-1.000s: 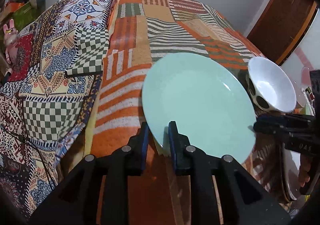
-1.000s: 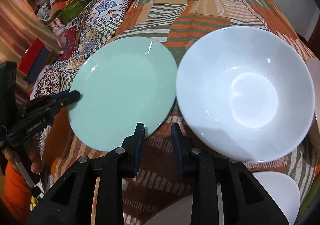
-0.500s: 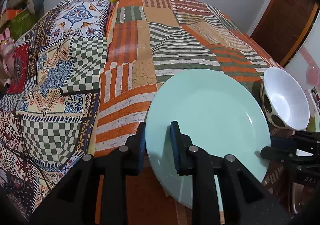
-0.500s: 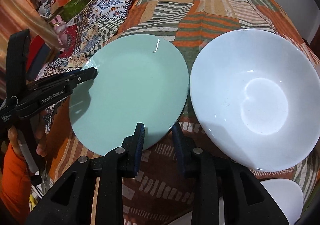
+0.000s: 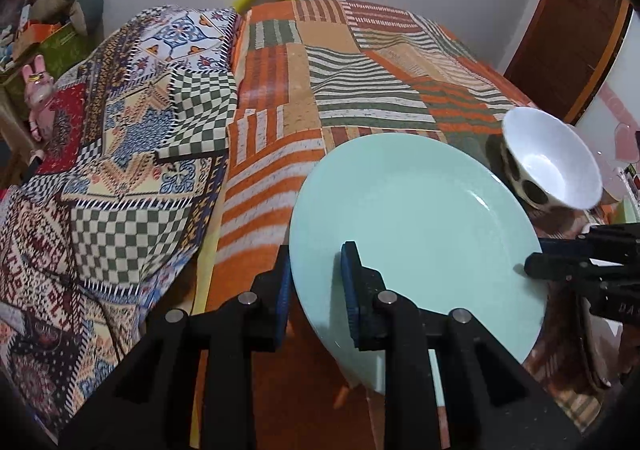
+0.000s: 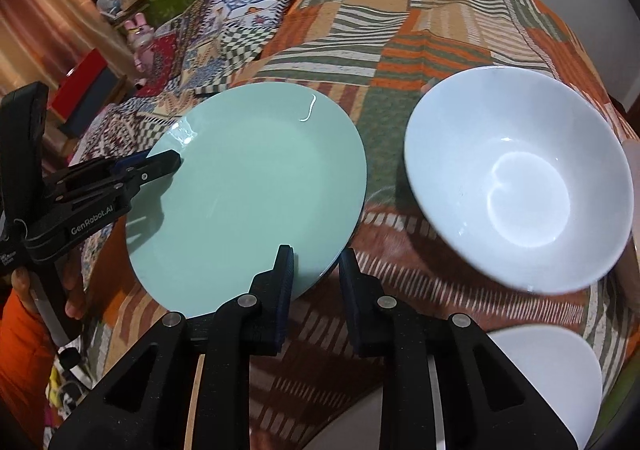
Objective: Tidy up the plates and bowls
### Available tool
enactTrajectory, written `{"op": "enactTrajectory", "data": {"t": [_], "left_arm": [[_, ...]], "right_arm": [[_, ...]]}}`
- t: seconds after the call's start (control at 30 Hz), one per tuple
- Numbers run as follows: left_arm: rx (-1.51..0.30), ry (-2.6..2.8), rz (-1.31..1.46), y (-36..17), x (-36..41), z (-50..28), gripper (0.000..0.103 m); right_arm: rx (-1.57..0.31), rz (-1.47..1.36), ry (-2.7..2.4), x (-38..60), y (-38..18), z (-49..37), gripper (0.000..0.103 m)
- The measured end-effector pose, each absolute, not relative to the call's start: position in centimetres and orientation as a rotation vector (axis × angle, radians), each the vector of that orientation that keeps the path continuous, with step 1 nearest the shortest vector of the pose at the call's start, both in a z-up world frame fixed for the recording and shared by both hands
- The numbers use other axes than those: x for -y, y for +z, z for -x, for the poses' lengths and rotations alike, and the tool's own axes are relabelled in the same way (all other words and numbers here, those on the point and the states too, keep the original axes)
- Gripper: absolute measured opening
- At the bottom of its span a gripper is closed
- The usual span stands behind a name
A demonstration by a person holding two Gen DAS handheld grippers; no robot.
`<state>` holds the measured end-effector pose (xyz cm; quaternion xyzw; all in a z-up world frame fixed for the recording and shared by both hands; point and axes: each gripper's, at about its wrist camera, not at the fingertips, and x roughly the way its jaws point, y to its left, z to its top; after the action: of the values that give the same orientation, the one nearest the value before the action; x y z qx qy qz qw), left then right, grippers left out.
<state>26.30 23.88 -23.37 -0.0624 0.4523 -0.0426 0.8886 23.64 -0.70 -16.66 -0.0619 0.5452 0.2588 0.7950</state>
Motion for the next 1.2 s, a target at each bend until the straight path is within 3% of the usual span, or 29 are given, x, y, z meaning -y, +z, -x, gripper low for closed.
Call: {"op": "enactTrajectory", "data": {"t": [0.8, 1.2], "left_arm": [[-0.732, -0.115, 0.054, -12.7, -14.9, -16.5, 0.022], [-0.72, -0.212, -0.01, -11.6, -6.1, -14.4, 0.022]], "right_arm": [[-0.923, 0.046, 0.586, 9.4, -7.7, -15.7, 0.021], [-0.898, -0.017, 0.51, 17.5, -6.8, -12.5, 0.021]]}}
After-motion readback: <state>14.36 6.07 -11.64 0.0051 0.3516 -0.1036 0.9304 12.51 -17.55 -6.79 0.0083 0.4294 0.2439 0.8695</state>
